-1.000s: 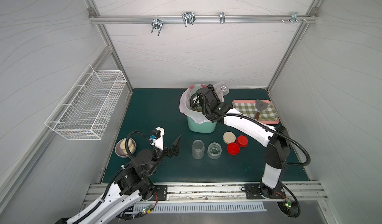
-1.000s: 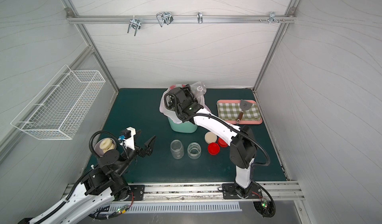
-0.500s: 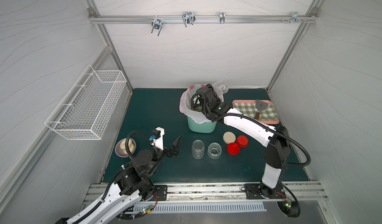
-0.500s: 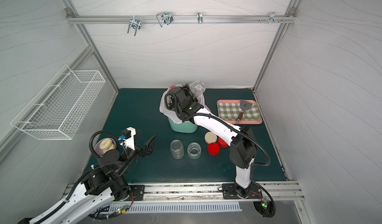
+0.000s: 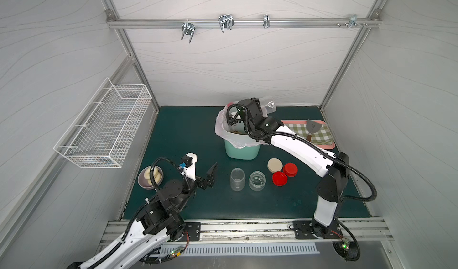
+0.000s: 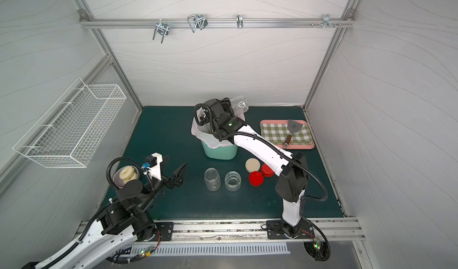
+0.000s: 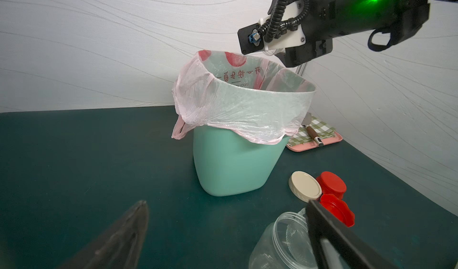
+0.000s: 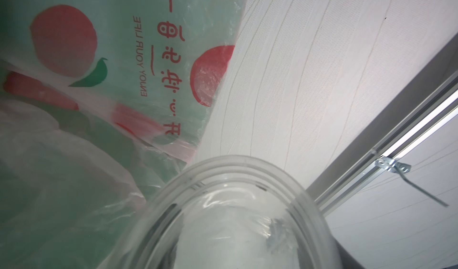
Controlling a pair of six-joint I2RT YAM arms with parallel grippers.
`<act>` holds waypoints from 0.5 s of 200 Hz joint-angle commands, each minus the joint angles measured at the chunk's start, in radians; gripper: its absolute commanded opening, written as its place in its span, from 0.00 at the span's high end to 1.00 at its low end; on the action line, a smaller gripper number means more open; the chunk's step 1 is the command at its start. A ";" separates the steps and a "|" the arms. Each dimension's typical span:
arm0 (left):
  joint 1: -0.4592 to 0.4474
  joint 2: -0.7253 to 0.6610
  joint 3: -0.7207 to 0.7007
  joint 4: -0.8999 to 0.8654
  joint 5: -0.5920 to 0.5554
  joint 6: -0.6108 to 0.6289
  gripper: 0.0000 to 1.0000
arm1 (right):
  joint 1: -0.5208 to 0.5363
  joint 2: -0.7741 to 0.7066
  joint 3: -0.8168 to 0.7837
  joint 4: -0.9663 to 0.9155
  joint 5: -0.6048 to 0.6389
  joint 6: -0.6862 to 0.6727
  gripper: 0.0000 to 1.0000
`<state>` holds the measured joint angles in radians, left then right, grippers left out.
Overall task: Empty moldy peanuts from jars
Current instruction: Pour the moldy peanuts from the jar into the trash bin.
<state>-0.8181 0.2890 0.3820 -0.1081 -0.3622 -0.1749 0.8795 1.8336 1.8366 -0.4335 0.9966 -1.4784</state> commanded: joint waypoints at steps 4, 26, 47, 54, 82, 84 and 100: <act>0.003 -0.004 0.014 0.025 -0.004 0.007 0.00 | -0.013 -0.024 0.098 -0.151 -0.043 0.269 1.00; 0.003 0.001 0.013 0.029 -0.003 0.004 0.00 | -0.021 -0.055 0.098 -0.185 -0.073 0.394 1.00; 0.003 0.010 0.013 0.037 0.001 0.003 0.00 | -0.031 -0.090 0.098 -0.244 -0.128 0.534 1.00; 0.003 0.014 0.012 0.040 0.002 0.003 0.00 | -0.034 -0.101 0.098 -0.264 -0.152 0.576 1.00; 0.004 0.031 0.014 0.047 0.007 -0.001 0.00 | -0.046 -0.146 0.083 -0.313 -0.230 0.700 1.00; 0.004 0.032 0.014 0.046 0.006 -0.001 0.00 | -0.048 -0.150 0.081 -0.313 -0.236 0.707 1.00; 0.003 0.038 0.013 0.053 0.009 -0.003 0.00 | -0.053 -0.184 0.057 -0.312 -0.273 0.752 1.00</act>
<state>-0.8181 0.3183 0.3820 -0.1062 -0.3588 -0.1757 0.8364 1.7302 1.9095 -0.6941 0.8158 -0.8898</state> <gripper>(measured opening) 0.996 0.701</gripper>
